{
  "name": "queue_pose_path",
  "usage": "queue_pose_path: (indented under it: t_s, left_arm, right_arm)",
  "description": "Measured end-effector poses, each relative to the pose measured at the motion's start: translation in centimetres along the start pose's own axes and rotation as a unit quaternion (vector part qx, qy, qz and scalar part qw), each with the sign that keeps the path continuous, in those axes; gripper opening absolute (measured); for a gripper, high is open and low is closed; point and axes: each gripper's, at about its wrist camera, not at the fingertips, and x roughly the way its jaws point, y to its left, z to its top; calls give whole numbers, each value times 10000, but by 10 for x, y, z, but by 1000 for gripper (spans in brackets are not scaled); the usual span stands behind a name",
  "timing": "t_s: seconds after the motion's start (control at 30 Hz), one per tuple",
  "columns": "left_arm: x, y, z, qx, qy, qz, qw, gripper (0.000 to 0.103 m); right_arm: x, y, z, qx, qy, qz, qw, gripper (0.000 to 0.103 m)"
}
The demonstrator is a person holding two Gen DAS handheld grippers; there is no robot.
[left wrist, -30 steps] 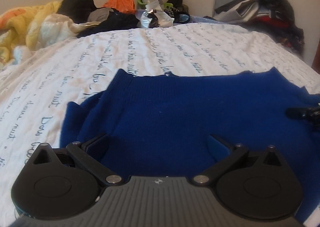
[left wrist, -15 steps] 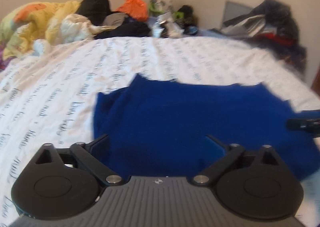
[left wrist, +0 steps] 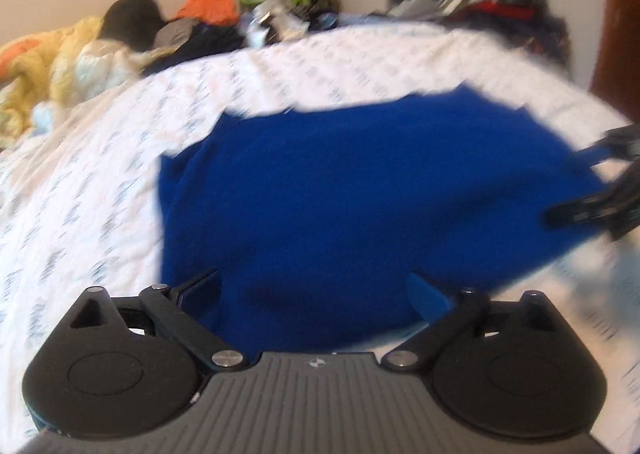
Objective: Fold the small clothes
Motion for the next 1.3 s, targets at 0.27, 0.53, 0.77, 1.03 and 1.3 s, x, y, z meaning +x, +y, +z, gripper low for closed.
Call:
queue_pose_path:
  t_s: [0.27, 0.53, 0.77, 1.03, 1.3]
  left_arm:
    - [20, -13, -13, 273, 318, -382, 9984, 103]
    - [32, 5, 48, 474, -212, -137, 9986, 102]
    - [164, 41, 117, -160, 584, -22, 9982, 103]
    - [160, 56, 108, -353, 148, 92, 9992, 103]
    - [109, 50, 54, -320, -117, 43, 9994, 103]
  right_arm:
    - [22, 29, -9, -638, -61, 225, 9977, 103]
    - [10, -6, 28, -581, -156, 421, 9973, 103]
    - [108, -69, 104, 408, 79, -98, 9991, 103]
    - [111, -85, 88, 324, -665, -341, 9967, 103]
    - [85, -62, 44, 381, -867, -370, 9948, 103]
